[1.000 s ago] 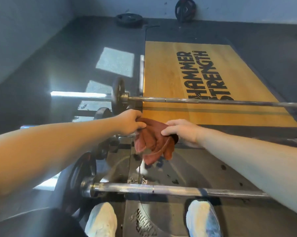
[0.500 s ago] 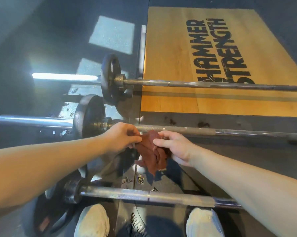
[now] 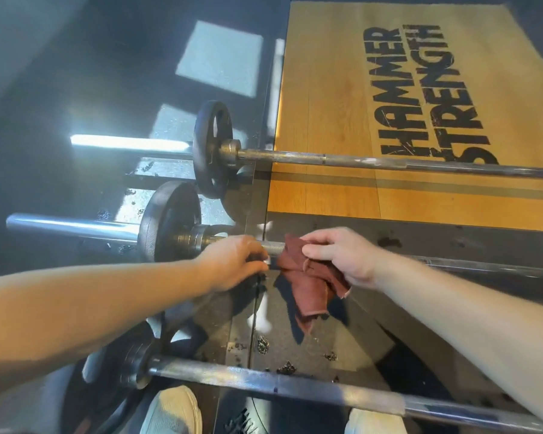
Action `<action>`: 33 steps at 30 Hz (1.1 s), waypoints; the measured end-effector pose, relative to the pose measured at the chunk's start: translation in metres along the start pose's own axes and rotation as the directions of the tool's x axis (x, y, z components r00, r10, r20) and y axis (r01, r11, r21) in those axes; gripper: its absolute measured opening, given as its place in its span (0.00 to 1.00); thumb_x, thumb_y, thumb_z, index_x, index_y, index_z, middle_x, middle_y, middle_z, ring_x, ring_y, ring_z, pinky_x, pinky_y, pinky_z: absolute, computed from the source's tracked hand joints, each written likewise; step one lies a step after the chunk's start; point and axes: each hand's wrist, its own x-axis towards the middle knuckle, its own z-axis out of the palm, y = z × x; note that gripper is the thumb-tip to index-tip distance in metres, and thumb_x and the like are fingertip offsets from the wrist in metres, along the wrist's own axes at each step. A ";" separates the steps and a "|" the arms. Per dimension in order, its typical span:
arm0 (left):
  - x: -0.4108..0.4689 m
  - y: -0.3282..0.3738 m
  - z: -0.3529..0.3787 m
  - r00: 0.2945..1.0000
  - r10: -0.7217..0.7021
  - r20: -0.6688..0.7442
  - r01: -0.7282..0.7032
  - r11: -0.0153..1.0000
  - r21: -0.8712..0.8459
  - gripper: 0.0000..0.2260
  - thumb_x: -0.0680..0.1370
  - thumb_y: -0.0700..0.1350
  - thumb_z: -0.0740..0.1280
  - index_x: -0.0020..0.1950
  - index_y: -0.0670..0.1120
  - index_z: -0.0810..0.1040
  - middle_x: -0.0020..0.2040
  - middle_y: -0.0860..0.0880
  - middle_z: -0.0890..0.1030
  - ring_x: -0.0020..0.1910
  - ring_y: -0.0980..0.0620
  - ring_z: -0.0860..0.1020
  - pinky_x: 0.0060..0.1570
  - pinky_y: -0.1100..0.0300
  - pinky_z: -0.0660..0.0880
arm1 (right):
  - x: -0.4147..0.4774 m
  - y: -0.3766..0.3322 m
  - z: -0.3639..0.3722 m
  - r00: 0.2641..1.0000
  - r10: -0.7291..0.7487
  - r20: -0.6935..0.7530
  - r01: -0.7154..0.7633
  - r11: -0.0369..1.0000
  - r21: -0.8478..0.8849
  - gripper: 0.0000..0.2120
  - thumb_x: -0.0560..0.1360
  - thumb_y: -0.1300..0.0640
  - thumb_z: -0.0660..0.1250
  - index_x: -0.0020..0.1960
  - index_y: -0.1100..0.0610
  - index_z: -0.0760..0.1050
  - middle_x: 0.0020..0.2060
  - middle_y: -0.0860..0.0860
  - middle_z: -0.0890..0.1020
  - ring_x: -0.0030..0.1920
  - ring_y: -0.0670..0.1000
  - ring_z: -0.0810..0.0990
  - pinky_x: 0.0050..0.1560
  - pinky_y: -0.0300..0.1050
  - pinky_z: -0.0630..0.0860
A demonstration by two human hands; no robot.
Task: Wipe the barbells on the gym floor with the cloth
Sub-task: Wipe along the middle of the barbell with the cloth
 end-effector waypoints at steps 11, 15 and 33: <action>0.080 0.053 0.012 0.972 0.229 -0.058 -0.162 0.827 0.538 0.22 0.80 0.62 0.64 0.71 0.53 0.75 0.63 0.50 0.74 0.62 0.48 0.70 0.60 0.52 0.69 | -0.023 0.058 -0.107 0.753 -0.352 -0.556 -0.271 0.605 -0.749 0.15 0.80 0.58 0.70 0.67 0.54 0.79 0.59 0.51 0.79 0.65 0.54 0.72 0.61 0.54 0.75; 0.088 0.053 0.024 0.971 0.237 -0.034 -0.187 0.840 0.509 0.16 0.82 0.60 0.62 0.65 0.55 0.79 0.60 0.51 0.77 0.60 0.48 0.71 0.60 0.53 0.70 | -0.032 0.094 -0.098 0.717 -0.309 -0.625 -0.270 0.704 -0.657 0.13 0.82 0.56 0.67 0.65 0.54 0.81 0.60 0.49 0.79 0.65 0.52 0.74 0.63 0.53 0.74; 0.097 0.048 0.029 0.966 0.258 -0.029 -0.224 0.884 0.411 0.11 0.80 0.58 0.66 0.57 0.54 0.81 0.51 0.54 0.76 0.54 0.52 0.73 0.54 0.55 0.68 | -0.003 0.089 -0.058 0.752 -0.411 -0.515 -0.085 0.714 -0.695 0.10 0.81 0.62 0.66 0.59 0.57 0.83 0.55 0.51 0.83 0.59 0.53 0.78 0.64 0.50 0.74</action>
